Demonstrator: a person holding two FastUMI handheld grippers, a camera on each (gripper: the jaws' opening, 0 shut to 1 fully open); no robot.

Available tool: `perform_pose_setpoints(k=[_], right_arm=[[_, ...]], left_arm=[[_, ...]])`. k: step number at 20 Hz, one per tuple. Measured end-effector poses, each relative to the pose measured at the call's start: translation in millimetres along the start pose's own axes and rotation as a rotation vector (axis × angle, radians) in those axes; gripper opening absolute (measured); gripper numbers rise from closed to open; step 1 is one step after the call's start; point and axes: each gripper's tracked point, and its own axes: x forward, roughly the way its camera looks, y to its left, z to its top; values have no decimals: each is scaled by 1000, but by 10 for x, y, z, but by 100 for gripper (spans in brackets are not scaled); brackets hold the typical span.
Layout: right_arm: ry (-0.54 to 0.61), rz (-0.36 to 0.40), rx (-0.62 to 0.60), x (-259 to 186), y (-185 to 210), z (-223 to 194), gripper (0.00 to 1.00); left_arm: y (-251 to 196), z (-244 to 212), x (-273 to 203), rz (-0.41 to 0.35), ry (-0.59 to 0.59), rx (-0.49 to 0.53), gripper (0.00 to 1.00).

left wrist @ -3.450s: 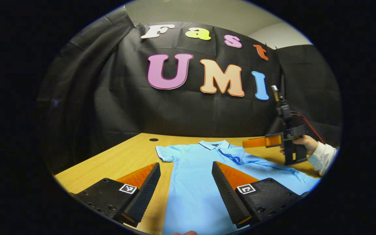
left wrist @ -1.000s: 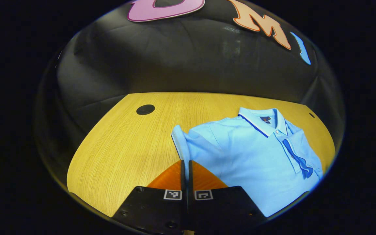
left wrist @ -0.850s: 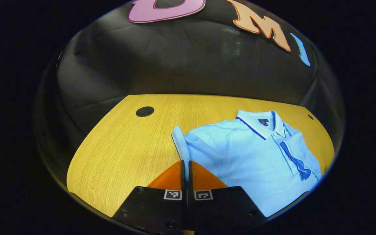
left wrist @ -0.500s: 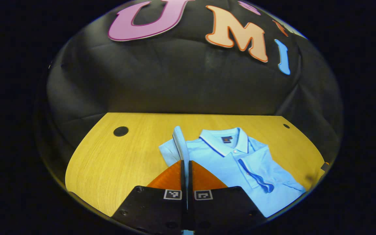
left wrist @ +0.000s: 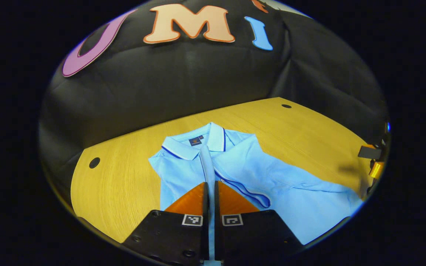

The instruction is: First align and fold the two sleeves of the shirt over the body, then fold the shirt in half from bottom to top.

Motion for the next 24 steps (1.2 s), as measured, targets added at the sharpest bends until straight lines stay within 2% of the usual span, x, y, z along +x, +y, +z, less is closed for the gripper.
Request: perform_pose_setpoints(k=[2,3,5,6,7,12,16,20,22,23,24], right_arm=[[1,4,-11,-11,30,-11,98],[4,9,-18,-11,60,-18,98],[14,16,-33,-15,119,-53,98],[20,22,-41,-22,154,-80,98],[28,28,-48,-28,191,-114,98],[72,58,-91,-177,442,-256,98],[94,44,-165,-489,524,-440,98],[166,24,-169,-857,548,-783,98],[205,-2,-180,-1016,503,-934,98],[218,-7,-184,-1095,510,-980,94],[231,-10,-185,-1160,522,-1025,98]], left_arm=[[-119,-17,-45,-34,-12,5,2],[-164,-11,-147,-44,-22,2,6],[-129,2,-328,-21,-58,-7,60],[-54,8,-432,17,-81,-12,87],[12,0,-573,53,-109,-21,92],[218,-379,-1350,166,-156,-69,95],[138,-923,-1950,204,-119,-132,95],[-122,-1290,-2452,213,-137,-143,95],[-287,-1554,-2587,200,-114,-166,95],[-391,-1699,-2630,183,-95,-176,95],[-452,-1836,-2641,173,-74,-185,95]])
